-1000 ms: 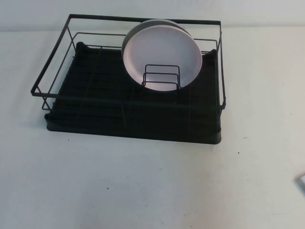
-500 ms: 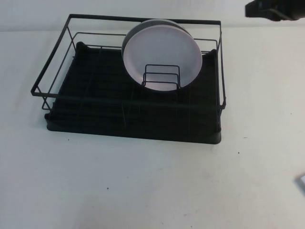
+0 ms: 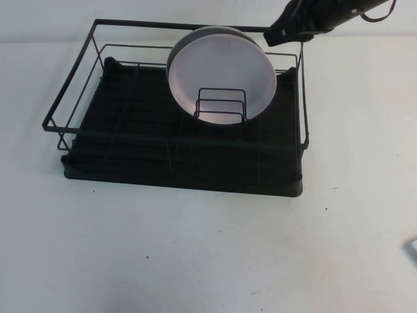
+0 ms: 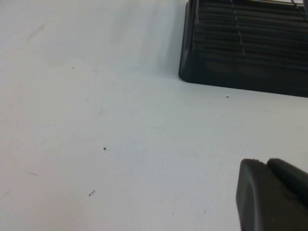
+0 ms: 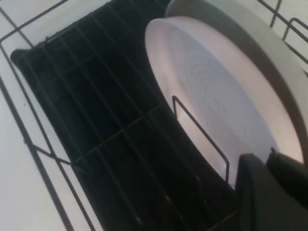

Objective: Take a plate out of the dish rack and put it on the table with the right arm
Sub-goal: Grasp the plate from the shelf

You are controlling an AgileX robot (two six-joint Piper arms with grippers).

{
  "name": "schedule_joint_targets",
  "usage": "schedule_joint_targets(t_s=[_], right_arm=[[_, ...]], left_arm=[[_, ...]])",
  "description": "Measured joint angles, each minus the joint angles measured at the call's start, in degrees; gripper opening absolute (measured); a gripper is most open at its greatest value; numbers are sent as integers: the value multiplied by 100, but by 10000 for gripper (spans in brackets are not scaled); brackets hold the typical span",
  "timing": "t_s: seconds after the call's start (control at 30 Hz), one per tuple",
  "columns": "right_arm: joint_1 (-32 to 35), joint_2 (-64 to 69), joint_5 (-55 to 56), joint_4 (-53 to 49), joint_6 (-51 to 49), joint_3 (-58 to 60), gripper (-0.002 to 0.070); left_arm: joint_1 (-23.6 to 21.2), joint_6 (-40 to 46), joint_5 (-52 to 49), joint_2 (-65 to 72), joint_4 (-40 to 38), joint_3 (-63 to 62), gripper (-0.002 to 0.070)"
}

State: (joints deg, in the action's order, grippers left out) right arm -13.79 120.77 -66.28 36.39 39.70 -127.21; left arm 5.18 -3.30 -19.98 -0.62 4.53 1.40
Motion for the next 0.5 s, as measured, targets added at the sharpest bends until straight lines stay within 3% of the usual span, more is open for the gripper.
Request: schedule_joint_targets(t_s=[0.27, 0.5], right_arm=[[-280, 13, 76, -276, 882, -11, 266], [-365, 92, 553, -362, 1602, -11, 305]], left_arm=[[0, 0, 0, 0, 0, 0, -4], [0, 0, 0, 0, 0, 0, -4]])
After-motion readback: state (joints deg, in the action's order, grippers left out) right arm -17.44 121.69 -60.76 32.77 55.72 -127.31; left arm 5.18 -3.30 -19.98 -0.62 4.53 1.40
